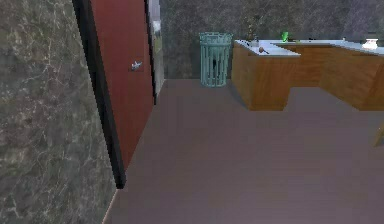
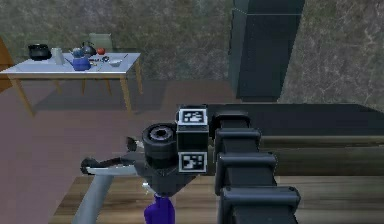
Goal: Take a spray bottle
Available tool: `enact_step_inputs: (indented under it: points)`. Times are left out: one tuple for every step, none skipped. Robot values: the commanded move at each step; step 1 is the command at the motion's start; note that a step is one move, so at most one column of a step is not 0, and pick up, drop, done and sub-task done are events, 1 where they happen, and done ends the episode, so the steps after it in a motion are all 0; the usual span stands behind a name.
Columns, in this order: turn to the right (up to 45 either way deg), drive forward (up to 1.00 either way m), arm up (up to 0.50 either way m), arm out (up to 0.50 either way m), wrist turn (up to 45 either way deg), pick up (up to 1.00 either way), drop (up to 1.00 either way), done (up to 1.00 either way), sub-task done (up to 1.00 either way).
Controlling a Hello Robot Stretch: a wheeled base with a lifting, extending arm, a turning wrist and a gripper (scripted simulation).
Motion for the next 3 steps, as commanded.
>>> enact_step_inputs:
  points:
    - [0.0, 0.00, 0.00, 0.00, 36.0, 0.00, 0.00, 0.00, 0.00]
    - [0.0, 0.00, 0.00, 0.02, 0.0, 0.00, 0.00, 0.00, 0.00]
    - [0.0, 0.00, -0.30, 0.00, 0.0, 0.00, 0.00, 0.00, 0.00]
